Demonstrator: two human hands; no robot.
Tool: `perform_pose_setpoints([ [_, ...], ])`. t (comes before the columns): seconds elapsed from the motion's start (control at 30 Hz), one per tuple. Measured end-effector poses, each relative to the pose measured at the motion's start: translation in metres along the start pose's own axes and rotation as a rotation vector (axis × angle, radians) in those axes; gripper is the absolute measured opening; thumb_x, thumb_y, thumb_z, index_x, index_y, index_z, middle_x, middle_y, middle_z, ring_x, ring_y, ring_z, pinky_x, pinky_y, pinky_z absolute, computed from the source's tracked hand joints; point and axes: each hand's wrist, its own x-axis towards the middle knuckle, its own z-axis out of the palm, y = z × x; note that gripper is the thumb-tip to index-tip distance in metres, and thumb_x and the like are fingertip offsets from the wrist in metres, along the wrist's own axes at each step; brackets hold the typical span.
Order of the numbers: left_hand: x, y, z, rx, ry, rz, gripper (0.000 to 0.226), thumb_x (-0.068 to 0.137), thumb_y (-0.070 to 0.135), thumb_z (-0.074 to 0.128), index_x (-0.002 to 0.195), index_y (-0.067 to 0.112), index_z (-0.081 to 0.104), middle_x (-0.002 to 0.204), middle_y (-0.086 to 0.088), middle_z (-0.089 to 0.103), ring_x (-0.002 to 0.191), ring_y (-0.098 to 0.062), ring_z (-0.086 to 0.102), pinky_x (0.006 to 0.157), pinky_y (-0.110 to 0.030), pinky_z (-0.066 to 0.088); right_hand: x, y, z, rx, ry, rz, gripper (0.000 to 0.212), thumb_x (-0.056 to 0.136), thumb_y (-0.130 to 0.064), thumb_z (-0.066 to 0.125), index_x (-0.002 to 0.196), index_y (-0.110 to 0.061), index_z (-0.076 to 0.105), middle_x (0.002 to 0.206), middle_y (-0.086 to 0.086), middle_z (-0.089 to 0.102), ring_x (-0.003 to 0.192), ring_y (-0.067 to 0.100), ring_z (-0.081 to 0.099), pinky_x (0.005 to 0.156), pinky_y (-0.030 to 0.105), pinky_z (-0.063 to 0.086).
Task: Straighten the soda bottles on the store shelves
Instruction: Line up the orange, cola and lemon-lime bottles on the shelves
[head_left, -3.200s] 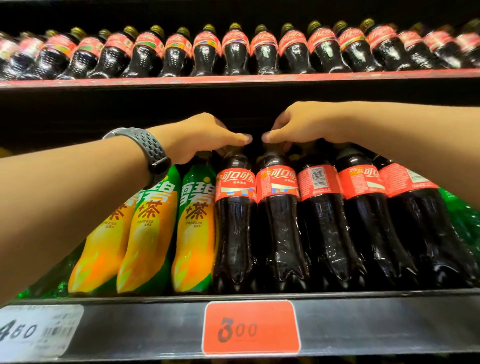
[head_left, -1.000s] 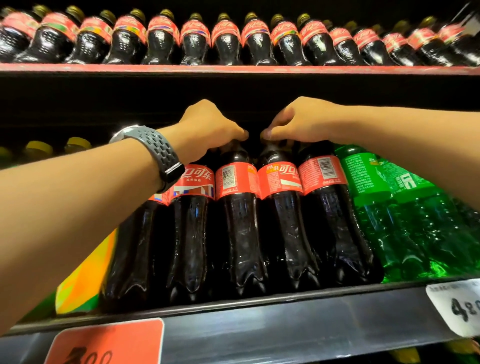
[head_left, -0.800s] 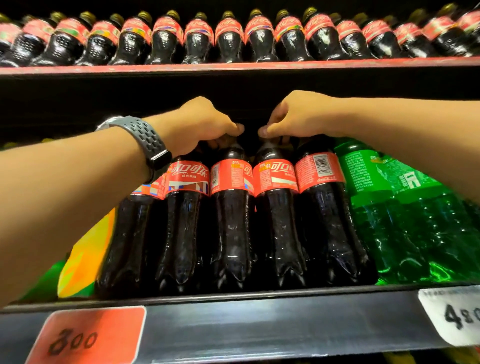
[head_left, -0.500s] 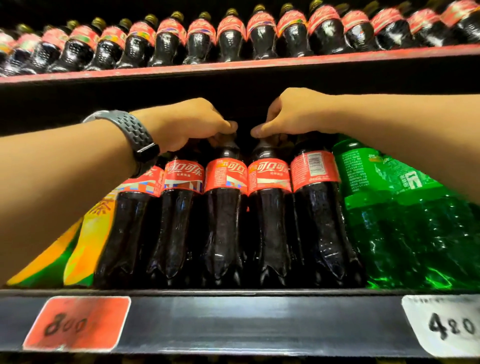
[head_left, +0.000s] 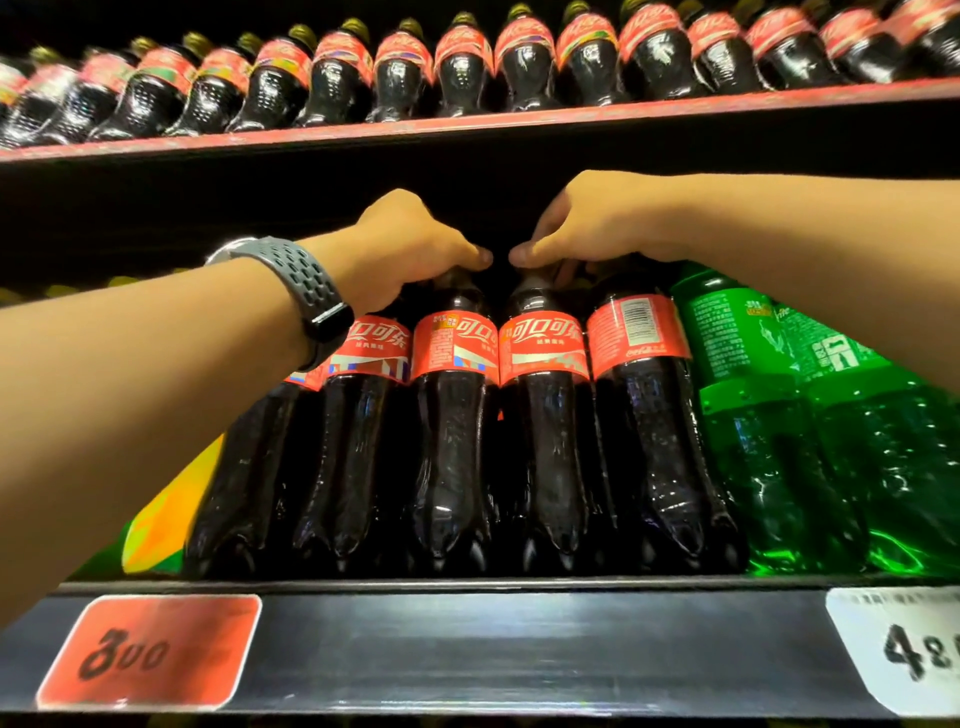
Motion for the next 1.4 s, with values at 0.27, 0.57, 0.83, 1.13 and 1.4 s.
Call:
perform_pose_setpoints([
  [0.27, 0.001, 0.001, -0.002, -0.070, -0.042, -0.011, 0.035, 0.069, 0.026, 0.083, 0.094, 0.006, 0.070, 0.088, -0.010, 0.072, 0.080, -0.024, 0.069, 0.075, -0.033, 0.055, 0.000, 0.001, 0.000, 0.035, 0.032, 0.008, 0.031, 0.074, -0.047, 0.075, 0.081, -0.017, 0.073, 0.060, -0.009, 0.069, 0.052, 0.003, 0.064, 0.047, 0.016, 0.044],
  [0.57, 0.002, 0.002, -0.007, -0.009, -0.073, 0.015, 0.029, 0.078, 0.029, 0.077, 0.097, 0.008, 0.071, 0.089, -0.007, 0.071, 0.080, -0.020, 0.066, 0.072, -0.027, 0.050, 0.001, -0.001, -0.001, -0.025, 0.038, 0.014, 0.036, 0.074, -0.051, 0.074, 0.082, -0.016, 0.074, 0.066, -0.005, 0.071, 0.053, 0.004, 0.064, 0.045, 0.016, 0.043],
  [0.83, 0.001, -0.001, -0.004, 0.134, -0.019, 0.060, 0.028, 0.077, 0.040, 0.072, 0.092, 0.016, 0.071, 0.088, 0.000, 0.069, 0.081, -0.015, 0.063, 0.067, -0.026, 0.047, -0.002, -0.004, -0.003, -0.069, 0.023, 0.014, 0.040, 0.075, -0.055, 0.071, 0.088, -0.017, 0.074, 0.070, -0.005, 0.070, 0.061, 0.006, 0.064, 0.051, 0.019, 0.045],
  [1.13, 0.001, 0.037, 0.030, 0.217, -0.010, 0.285, 0.014, 0.075, 0.034, 0.066, 0.084, 0.024, 0.072, 0.083, 0.005, 0.070, 0.082, -0.014, 0.064, 0.069, -0.024, 0.046, -0.025, 0.034, -0.044, -0.214, 0.153, 0.050, 0.035, 0.085, -0.050, 0.059, 0.099, -0.020, 0.072, 0.098, 0.002, 0.067, 0.093, 0.021, 0.060, 0.076, 0.028, 0.044],
  [1.4, -0.002, 0.066, 0.068, 0.030, -0.149, 0.207, 0.028, 0.083, 0.037, 0.058, 0.079, 0.014, 0.072, 0.072, 0.001, 0.073, 0.076, -0.019, 0.070, 0.066, -0.027, 0.052, -0.047, 0.068, -0.066, -0.259, 0.089, 0.067, 0.028, 0.087, -0.036, 0.061, 0.110, -0.022, 0.070, 0.112, -0.001, 0.066, 0.102, 0.017, 0.057, 0.082, 0.025, 0.041],
])
